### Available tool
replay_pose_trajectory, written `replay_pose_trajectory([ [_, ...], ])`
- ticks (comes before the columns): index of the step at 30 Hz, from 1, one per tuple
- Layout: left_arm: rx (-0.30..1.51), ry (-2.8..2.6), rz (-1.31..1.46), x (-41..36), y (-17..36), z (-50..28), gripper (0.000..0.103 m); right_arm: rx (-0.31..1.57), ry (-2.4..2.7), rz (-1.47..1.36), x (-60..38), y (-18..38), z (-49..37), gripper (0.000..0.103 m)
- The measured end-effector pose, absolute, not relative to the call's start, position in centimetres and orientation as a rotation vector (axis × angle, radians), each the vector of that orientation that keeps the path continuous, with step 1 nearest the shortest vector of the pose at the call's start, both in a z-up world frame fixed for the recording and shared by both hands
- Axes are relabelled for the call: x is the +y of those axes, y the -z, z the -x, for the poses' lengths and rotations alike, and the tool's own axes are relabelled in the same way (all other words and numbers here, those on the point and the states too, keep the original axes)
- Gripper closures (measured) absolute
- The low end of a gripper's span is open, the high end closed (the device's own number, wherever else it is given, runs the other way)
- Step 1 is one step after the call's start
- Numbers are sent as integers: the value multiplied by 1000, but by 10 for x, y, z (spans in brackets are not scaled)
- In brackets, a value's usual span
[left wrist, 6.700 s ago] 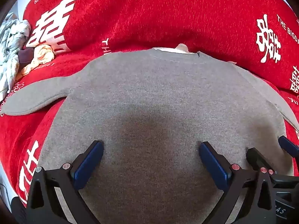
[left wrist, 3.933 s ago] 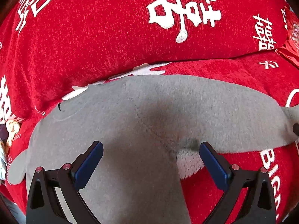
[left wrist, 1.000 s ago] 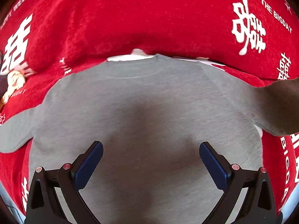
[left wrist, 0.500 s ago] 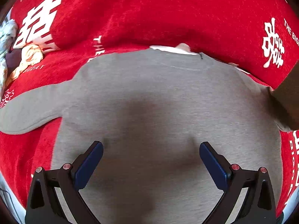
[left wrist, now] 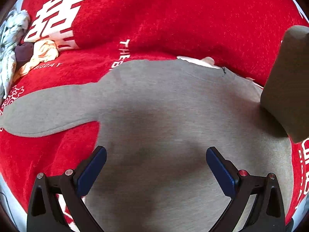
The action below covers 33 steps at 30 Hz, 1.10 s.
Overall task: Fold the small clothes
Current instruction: 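Carry the held sleeve across the sweater back toward the left gripper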
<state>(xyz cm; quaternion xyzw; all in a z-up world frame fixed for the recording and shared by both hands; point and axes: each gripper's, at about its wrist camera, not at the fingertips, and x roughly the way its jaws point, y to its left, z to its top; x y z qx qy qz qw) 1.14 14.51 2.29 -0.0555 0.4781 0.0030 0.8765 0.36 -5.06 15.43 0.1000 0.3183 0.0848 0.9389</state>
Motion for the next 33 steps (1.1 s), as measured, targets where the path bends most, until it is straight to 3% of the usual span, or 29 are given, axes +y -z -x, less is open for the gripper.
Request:
replay_pose_trajectory([
  [33, 1015, -53, 211, 229, -4, 18, 0, 980, -234, 68, 92, -17, -52, 95],
])
